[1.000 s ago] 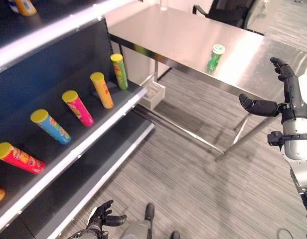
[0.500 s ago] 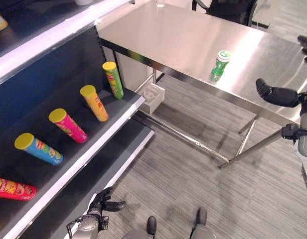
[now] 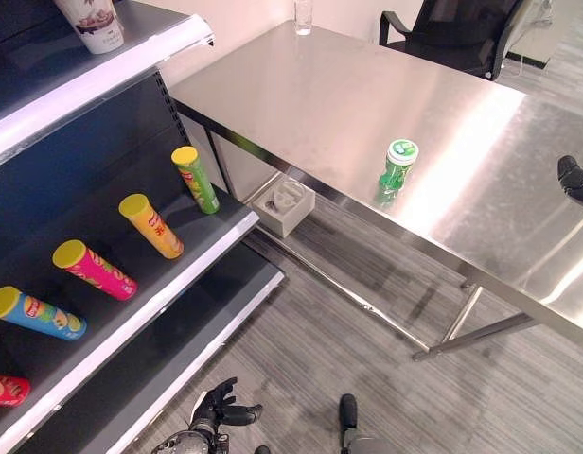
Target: Put the goods on the table back onto the shelves and tidy them up.
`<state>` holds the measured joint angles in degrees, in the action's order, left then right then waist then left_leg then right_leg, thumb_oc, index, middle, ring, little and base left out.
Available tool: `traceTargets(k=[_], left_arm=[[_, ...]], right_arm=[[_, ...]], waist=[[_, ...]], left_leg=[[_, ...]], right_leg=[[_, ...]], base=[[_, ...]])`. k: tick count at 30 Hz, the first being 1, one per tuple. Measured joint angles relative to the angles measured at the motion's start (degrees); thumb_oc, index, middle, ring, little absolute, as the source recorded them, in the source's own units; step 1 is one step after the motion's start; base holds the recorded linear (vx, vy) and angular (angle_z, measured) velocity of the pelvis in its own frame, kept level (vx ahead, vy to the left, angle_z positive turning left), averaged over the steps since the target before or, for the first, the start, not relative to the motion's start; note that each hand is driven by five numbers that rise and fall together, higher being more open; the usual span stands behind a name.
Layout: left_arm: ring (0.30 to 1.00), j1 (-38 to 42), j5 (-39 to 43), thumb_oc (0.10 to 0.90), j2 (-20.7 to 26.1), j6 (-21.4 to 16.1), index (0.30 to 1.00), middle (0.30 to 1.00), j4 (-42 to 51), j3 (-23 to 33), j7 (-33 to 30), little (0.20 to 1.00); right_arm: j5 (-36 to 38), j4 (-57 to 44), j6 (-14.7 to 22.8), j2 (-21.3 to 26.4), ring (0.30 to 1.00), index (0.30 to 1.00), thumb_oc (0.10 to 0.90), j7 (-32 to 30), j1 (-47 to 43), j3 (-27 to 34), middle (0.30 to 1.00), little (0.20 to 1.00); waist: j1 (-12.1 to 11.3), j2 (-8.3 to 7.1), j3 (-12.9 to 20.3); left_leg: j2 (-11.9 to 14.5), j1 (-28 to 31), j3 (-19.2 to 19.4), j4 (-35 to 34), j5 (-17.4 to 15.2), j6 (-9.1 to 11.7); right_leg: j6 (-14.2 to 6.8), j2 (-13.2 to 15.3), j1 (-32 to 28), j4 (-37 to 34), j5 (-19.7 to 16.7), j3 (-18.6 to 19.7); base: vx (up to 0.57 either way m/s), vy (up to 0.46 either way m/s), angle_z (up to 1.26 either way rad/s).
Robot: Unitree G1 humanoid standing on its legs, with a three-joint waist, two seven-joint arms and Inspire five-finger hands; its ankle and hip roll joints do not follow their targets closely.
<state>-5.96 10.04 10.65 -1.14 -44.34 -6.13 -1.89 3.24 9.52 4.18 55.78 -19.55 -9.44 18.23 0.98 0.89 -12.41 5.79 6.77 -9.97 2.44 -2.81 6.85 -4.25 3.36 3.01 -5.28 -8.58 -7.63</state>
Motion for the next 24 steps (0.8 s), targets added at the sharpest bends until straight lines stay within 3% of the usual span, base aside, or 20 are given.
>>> traceTargets(k=[1,3,4,5,6,7,9,10,14,16,20,24], left_arm=[[0.900,-0.13,0.12,0.800,1.15,0.00,0.900,0.900,0.44,-0.03,0.06,0.900],[0.900,-0.37,0.66,0.800,2.14,0.08,0.900,0.900,0.21,-0.11,0.05,0.900],[0.900,-0.62,1.03,0.800,2.61,0.16,0.900,0.900,0.30,-0.15,0.05,0.900],[0.900,-0.69,1.14,0.800,2.84,0.18,0.900,0.900,0.56,-0.31,0.15,0.900],[0.900,-0.40,1.12,0.800,2.95,0.26,0.900,0.900,0.44,-0.74,0.30,0.900],[0.900,-1.19,1.35,0.800,2.98,0.30,0.900,0.900,0.61,-1.19,0.96,0.900],[0.900,-1.85,1.13,0.800,3.31,0.43,0.900,0.900,0.47,-2.23,1.24,0.900],[0.900,-2.26,1.12,0.800,3.28,0.51,0.900,0.900,0.33,-2.50,1.25,0.900],[0.900,-2.58,1.06,0.800,3.28,0.50,0.900,0.900,0.44,-2.65,1.47,0.900],[0.900,-2.42,1.07,0.800,3.62,0.29,0.900,0.900,0.61,-2.54,1.31,0.900],[0.900,-2.03,1.09,0.800,4.71,-0.07,0.900,0.900,1.32,-0.72,1.16,0.900],[0.900,-1.57,1.12,0.800,5.50,-0.32,0.900,0.900,1.61,0.14,1.09,0.900]], right_arm=[[1.23,0.43,0.04,0.00,0.900,0.900,0.800,1.17,0.00,-0.06,0.900,0.900],[2.48,0.43,0.77,0.15,0.900,0.900,0.800,1.83,-0.26,-0.08,0.900,0.900],[3.20,0.55,1.06,0.20,0.900,0.900,0.800,1.88,-0.36,-0.12,0.900,0.900],[4.48,1.05,1.10,0.22,0.900,0.900,0.800,1.89,-0.40,-0.10,0.900,0.900],[4.78,1.46,1.05,0.13,0.900,0.900,0.800,1.98,-0.39,-0.16,0.900,0.900],[4.84,1.70,0.95,0.12,0.900,0.900,0.800,2.57,-1.37,-1.30,0.900,0.900],[4.86,1.02,0.96,0.07,0.900,0.900,0.800,3.44,-2.09,-2.90,0.900,0.900],[4.95,0.57,1.08,-1.09,0.900,0.900,0.800,3.89,-2.17,-3.82,0.900,0.900],[5.10,0.52,1.06,-3.08,0.900,0.900,0.800,4.43,-1.85,-4.65,0.900,0.900],[5.57,0.48,1.05,-3.20,0.900,0.900,0.800,4.56,-1.85,-5.73,0.900,0.900],[6.81,0.76,1.00,-3.38,0.900,0.900,0.800,6.25,-1.83,-8.49,0.900,0.900],[6.83,0.80,0.97,-4.39,0.900,0.900,0.800,8.07,-2.26,-11.50,0.900,0.900]], waist=[[-0.56,-1.67,-0.35],[-2.21,-2.62,-0.49],[-2.87,-3.83,-1.01],[-3.41,-4.39,-1.39],[-3.36,-4.68,-1.52],[-3.77,-3.73,-1.01],[-3.64,-1.83,-0.70],[-3.55,-1.38,-0.68],[-2.87,-0.76,-0.32],[-2.82,-0.51,-0.02],[-2.45,-0.73,0.56],[-4.65,-1.25,0.47]], left_leg=[[-0.83,-2.25,-0.17,6.01,-0.59,0.97],[-0.80,-5.43,0.14,12.84,-1.12,1.62],[-0.96,-8.71,1.17,16.79,-2.70,1.41],[-1.45,-11.37,4.84,15.66,-3.82,-0.28],[-1.90,-11.68,5.66,11.41,-3.82,-0.88],[-2.89,-12.19,6.31,5.16,-3.43,-1.46],[-3.07,-11.98,6.35,0.58,-1.55,-2.28],[-3.53,-10.91,5.71,-1.88,1.58,-3.93],[-4.91,-7.60,8.45,-7.84,6.50,-5.02],[-6.27,-7.52,9.82,-7.66,6.76,-5.90],[-7.88,-7.57,10.10,-7.55,6.65,-7.44],[-7.72,-7.49,9.59,-7.53,6.65,-7.43]], right_leg=[[1.01,0.41,-0.63,0.00,0.19,-0.25],[2.48,0.24,-1.15,0.00,0.19,-1.42],[4.62,0.47,-1.48,-0.07,0.98,-1.70],[4.40,0.97,-1.35,-0.06,1.19,-2.60],[4.12,1.43,-1.02,-0.13,1.40,-3.17],[3.46,0.92,-0.36,-0.08,1.22,-3.00],[3.49,-0.39,-0.23,-0.09,1.27,-2.89],[3.74,-0.68,-0.15,-0.07,1.43,-2.55],[1.48,1.07,-0.12,-0.07,1.33,-0.74],[-0.08,2.46,0.17,-0.06,1.18,0.20],[-0.83,4.15,0.14,-0.04,1.10,0.21],[-0.99,3.98,-0.17,-0.04,0.99,0.21]], base=[[-0.05,-0.080,0.30],[0.00,-0.037,0.24],[0.09,0.085,0.42],[0.14,0.134,0.51],[0.09,0.163,0.28],[0.10,0.172,0.01],[0.07,0.116,-0.18],[0.08,0.103,-0.18],[0.07,0.141,-0.25],[0.04,0.097,-0.21],[0.03,0.064,0.03],[0.02,0.027,0.10]])
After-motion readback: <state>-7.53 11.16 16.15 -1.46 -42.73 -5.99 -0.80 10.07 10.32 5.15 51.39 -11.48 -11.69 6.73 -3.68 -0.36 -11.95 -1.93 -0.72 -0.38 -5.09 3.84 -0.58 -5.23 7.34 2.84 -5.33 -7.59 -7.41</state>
